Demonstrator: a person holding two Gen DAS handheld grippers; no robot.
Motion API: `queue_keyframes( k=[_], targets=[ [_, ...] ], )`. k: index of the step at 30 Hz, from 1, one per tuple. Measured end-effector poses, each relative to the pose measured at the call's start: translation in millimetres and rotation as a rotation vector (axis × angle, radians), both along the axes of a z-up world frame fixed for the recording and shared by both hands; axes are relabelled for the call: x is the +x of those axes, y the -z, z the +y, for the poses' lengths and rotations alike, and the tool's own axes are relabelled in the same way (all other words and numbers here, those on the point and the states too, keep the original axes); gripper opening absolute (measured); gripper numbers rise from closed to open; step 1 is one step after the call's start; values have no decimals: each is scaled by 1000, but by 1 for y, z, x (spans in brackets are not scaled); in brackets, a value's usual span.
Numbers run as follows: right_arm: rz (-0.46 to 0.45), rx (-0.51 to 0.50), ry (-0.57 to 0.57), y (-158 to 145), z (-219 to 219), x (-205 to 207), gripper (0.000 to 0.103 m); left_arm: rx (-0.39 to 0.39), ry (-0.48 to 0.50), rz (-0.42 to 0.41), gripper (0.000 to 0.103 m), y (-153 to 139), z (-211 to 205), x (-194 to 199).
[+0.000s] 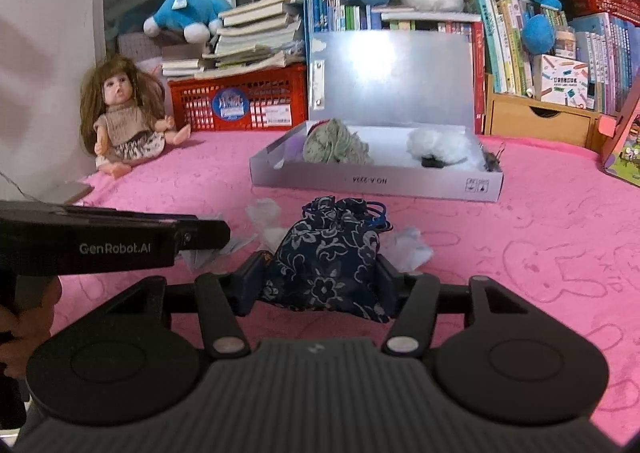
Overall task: Organize objects
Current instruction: 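Carry the white cloth and navy floral bag into the silver box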
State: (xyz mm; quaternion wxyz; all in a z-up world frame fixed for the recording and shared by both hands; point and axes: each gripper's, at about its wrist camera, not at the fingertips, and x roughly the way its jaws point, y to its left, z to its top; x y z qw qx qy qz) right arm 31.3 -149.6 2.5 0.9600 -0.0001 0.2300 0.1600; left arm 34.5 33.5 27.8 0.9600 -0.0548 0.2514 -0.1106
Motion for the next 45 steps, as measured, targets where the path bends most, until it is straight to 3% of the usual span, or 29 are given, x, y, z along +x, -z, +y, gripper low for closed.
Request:
queue_keyframes(
  k=[11, 15, 19, 31, 42, 45],
  targets=[
    [-37, 95, 8, -16, -18, -5, 60, 2, 9, -21, 32, -11, -7, 2],
    [-69, 59, 42, -17, -19, -7, 60, 1, 12, -20, 32, -11, -7, 3],
    [-54, 101, 50, -18, -27, -4, 60, 1, 12, -19, 32, -11, -8, 3],
    [-67, 96, 97, -21, -40, 0, 60, 2, 23, -24, 32, -17, -11, 13],
    [-43, 134, 105, -40, -58, 31, 60, 4, 32, -51, 32, -42, -8, 45],
    [-8, 187, 95, -44, -68, 42, 60, 2, 32, -57, 32, -49, -9, 55]
  ],
)
